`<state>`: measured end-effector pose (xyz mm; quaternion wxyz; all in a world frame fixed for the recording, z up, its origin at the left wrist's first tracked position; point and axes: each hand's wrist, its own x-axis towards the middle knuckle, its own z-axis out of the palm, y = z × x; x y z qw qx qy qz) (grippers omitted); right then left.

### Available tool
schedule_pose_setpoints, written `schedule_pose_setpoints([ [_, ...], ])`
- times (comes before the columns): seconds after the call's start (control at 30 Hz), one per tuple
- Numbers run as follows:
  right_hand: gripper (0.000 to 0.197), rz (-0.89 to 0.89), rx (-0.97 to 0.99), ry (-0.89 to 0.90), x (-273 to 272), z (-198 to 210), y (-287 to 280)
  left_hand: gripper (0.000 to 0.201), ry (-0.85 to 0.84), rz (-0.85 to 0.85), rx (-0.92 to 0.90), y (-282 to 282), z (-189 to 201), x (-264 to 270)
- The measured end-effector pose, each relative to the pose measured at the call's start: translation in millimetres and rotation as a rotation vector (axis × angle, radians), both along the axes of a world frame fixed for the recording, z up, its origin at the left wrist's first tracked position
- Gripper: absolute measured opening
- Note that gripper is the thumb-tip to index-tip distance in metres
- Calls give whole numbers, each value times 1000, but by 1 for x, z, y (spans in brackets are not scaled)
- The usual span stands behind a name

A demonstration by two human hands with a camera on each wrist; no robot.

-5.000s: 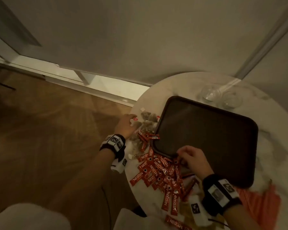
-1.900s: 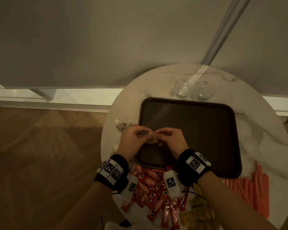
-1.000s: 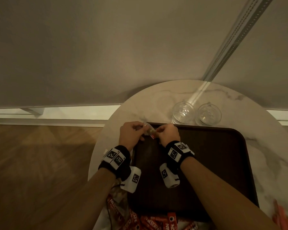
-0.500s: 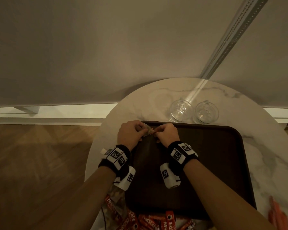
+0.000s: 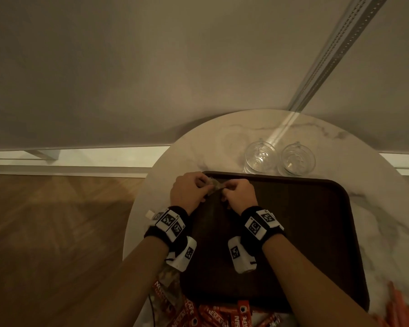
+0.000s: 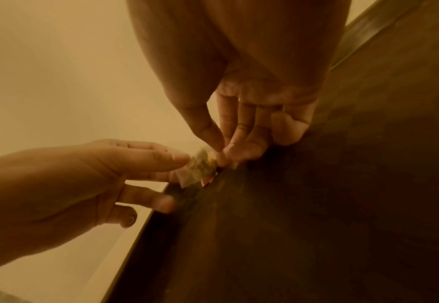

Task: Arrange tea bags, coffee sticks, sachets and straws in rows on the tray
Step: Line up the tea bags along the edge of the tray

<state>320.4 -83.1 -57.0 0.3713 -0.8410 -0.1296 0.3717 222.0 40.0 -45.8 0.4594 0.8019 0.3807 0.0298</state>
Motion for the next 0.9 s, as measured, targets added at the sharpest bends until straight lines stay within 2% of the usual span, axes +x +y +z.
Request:
schedule_pose_setpoints([
  [0.17, 27, 59, -100, -140, 1, -4, -9, 23, 124, -137, 166, -3, -8, -1],
  [0.27, 23, 89, -82, -191, -5, -4, -9, 26, 146, -198, 244, -4, -3, -1],
  [0.4, 15, 94, -86, -215, -9, 0, -6, 31, 164, -228, 248, -2, 8, -7],
  [0.47, 18, 77, -72, -180, -10, 2, -5, 32, 124, -157, 191, 4, 16, -16],
  [0.57, 21, 59, -45, -139, -12, 4, -13, 18, 3, 27, 98, 18, 33, -40],
  [0.63, 16, 25, 5, -101, -17, 8, -23, 7, -52, 113, 66, 30, 41, -65],
  [0.7, 10, -2, 68, -27, -26, 15, -31, 11, -53, 163, 65, 46, 43, -96],
  [0.8, 8, 0, 137, 68, -39, 28, -40, 13, 88, 120, 121, 61, 37, -139],
  [0.9, 10, 30, 151, 116, -50, 40, -46, 25, 232, -69, 139, 56, 26, -164],
])
